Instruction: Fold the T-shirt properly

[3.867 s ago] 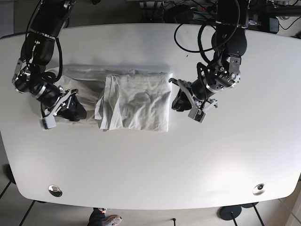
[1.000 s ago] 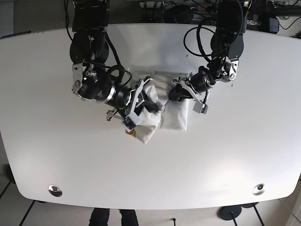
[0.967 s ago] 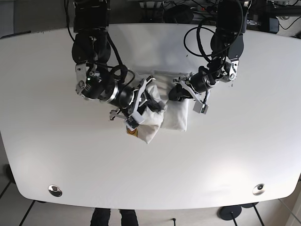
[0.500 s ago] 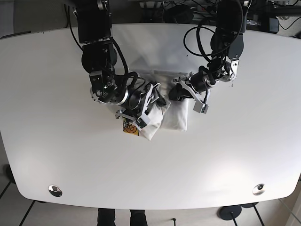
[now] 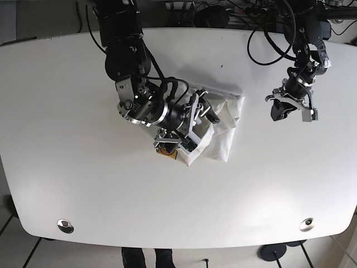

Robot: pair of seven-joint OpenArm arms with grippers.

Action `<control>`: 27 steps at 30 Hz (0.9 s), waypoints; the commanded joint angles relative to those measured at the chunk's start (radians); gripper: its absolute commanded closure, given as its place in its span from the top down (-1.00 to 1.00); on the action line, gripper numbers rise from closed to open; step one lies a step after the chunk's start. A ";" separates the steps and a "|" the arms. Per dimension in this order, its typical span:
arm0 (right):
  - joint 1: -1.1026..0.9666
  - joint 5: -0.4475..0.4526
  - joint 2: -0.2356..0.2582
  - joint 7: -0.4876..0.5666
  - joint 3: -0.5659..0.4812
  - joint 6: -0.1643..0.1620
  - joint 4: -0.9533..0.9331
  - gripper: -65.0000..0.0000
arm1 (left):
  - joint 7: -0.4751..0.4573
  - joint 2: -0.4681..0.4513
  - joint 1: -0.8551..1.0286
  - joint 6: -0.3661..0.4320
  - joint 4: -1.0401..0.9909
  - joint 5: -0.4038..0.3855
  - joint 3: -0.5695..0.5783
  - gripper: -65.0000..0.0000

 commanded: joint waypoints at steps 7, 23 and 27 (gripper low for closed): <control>-0.060 0.022 -0.020 0.028 0.169 0.012 0.207 0.51 | -0.023 -0.083 -0.037 -0.008 -0.033 -0.007 0.070 -0.79; -0.043 0.317 0.037 0.026 0.466 0.006 -0.168 0.50 | -0.026 -0.081 -0.066 -0.008 -0.068 -0.007 0.240 -0.79; 0.011 0.317 0.025 0.032 0.278 0.003 -0.183 0.50 | -0.026 -0.081 -0.065 -0.007 -0.064 -0.007 0.239 -0.79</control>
